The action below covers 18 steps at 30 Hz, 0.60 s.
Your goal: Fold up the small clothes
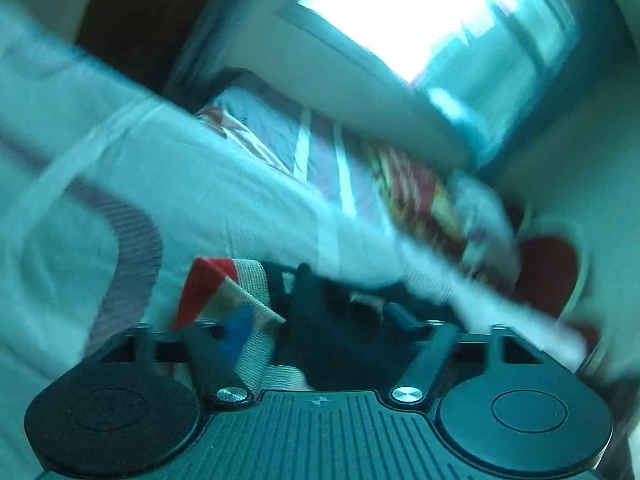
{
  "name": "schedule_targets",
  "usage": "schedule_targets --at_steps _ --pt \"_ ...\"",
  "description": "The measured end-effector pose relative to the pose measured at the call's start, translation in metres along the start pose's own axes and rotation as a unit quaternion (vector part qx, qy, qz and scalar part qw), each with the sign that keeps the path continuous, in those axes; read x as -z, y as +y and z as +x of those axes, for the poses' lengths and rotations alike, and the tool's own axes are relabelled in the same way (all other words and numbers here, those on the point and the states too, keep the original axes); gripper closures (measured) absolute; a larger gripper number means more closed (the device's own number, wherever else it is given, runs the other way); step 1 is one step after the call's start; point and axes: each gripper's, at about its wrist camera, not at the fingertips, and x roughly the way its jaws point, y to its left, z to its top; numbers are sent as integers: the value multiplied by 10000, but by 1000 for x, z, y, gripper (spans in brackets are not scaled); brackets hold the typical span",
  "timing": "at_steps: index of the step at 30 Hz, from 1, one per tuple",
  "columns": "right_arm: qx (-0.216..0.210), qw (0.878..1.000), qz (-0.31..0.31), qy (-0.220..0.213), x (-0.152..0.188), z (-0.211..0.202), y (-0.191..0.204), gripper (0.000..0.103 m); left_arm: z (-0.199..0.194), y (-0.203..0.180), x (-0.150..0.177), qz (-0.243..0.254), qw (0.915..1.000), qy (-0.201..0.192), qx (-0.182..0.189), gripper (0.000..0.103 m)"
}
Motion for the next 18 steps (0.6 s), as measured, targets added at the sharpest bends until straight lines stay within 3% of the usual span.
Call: schedule_targets --at_steps 4,8,9,10,11,13,14,16,18 --pt "134 9963 -712 456 -5 23 22 63 20 -19 -7 959 9934 515 -361 44" --pt "607 9824 -1530 881 2 49 44 65 30 -28 -11 1463 9850 692 -594 45" --pt "684 9788 -1671 964 5 54 46 65 31 -31 -13 1478 9847 710 -598 51" --pt "766 9754 -1796 1023 7 57 49 68 32 -32 -15 1503 9840 730 -620 66" --pt "801 9730 -1901 1040 8 59 53 72 33 -33 -16 1488 9840 738 -639 71" --pt "787 9700 -2025 1094 9 62 57 96 31 -34 -19 1436 9852 746 -568 79" --pt "809 9685 -2085 1094 10 63 59 96 32 -35 -17 1524 9840 712 -580 81" --pt "837 9652 -2261 1013 14 61 64 97 27 -34 -13 1593 9840 566 -565 95" --pt "893 9635 -2402 775 17 56 68 97 20 -32 -10 1583 9855 198 -584 96"
